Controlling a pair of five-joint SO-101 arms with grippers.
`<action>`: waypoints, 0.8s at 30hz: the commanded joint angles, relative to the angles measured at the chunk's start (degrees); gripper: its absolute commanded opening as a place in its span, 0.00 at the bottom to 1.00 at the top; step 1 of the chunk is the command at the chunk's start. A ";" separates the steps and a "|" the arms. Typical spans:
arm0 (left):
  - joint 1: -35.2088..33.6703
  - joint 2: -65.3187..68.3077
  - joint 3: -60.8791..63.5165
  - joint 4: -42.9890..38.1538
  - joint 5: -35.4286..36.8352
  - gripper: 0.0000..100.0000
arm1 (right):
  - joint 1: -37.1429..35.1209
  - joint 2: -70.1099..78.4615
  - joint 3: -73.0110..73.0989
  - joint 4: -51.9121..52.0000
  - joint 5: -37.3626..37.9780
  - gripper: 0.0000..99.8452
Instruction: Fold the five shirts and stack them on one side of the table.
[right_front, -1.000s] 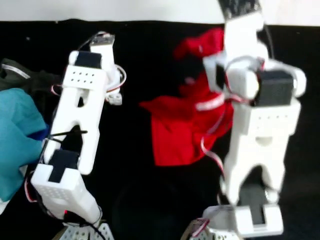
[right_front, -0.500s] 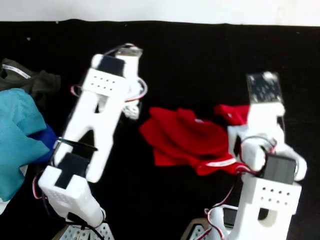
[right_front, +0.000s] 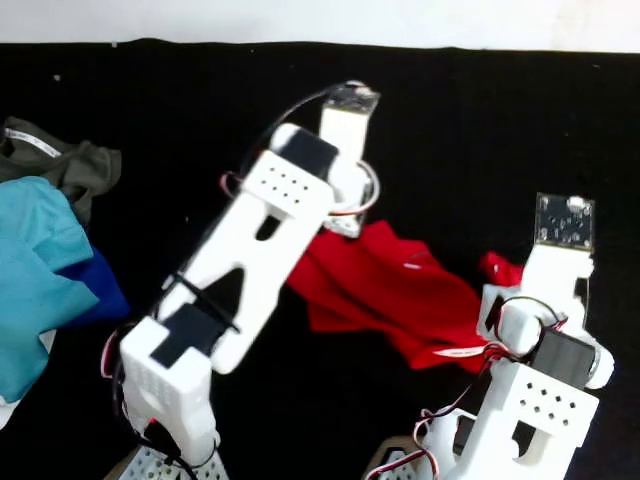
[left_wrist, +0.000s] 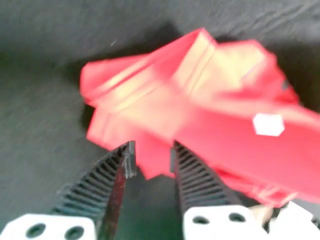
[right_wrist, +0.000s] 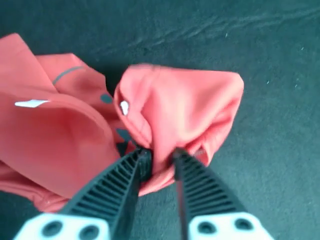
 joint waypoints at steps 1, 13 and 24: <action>1.27 4.00 -2.42 -2.73 2.55 0.20 | 1.01 -1.19 0.57 -0.04 0.62 0.12; 3.38 21.23 -20.44 -2.46 9.23 0.20 | 0.92 -1.19 0.66 0.04 0.53 0.12; 3.38 35.47 -35.38 -2.11 9.32 0.19 | 0.84 -1.19 0.66 0.31 0.53 0.12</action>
